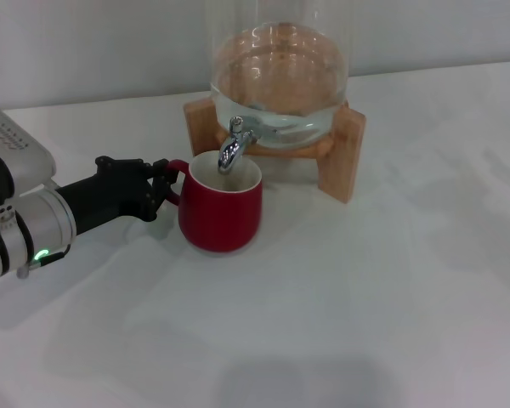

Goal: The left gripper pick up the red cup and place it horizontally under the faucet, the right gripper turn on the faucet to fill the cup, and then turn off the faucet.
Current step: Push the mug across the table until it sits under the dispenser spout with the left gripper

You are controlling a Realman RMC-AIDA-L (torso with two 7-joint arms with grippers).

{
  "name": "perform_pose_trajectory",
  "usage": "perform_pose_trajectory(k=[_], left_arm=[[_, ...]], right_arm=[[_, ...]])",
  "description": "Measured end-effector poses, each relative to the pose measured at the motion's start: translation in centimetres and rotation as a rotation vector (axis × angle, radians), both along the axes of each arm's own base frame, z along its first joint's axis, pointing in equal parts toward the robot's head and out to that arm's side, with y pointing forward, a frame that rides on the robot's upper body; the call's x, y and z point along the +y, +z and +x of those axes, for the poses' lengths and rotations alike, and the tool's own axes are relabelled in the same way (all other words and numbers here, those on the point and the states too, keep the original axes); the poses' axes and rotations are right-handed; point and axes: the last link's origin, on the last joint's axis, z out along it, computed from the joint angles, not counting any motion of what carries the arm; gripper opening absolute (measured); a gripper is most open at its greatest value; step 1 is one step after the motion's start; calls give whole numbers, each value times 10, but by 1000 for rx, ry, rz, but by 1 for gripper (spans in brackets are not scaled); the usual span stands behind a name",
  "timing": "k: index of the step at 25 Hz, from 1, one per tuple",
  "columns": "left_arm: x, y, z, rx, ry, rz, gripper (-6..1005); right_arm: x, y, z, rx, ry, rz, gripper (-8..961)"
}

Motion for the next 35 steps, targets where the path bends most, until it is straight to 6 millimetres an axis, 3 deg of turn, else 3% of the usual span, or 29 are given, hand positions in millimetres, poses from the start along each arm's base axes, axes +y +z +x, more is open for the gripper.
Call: perform_pose_trajectory(k=[17,22,35], left_arm=[[-3,-1,-4,-29,47,-11,136],[-4,-1,-5,-27,48,-15,188],[-4,-1,-4,-34,57,-18,209]], right_arm=[[-1,0,0,0,0,-1,766],[-1,0,0,0,1,-2,766],[-2,2,1,0,-2,6,765]])
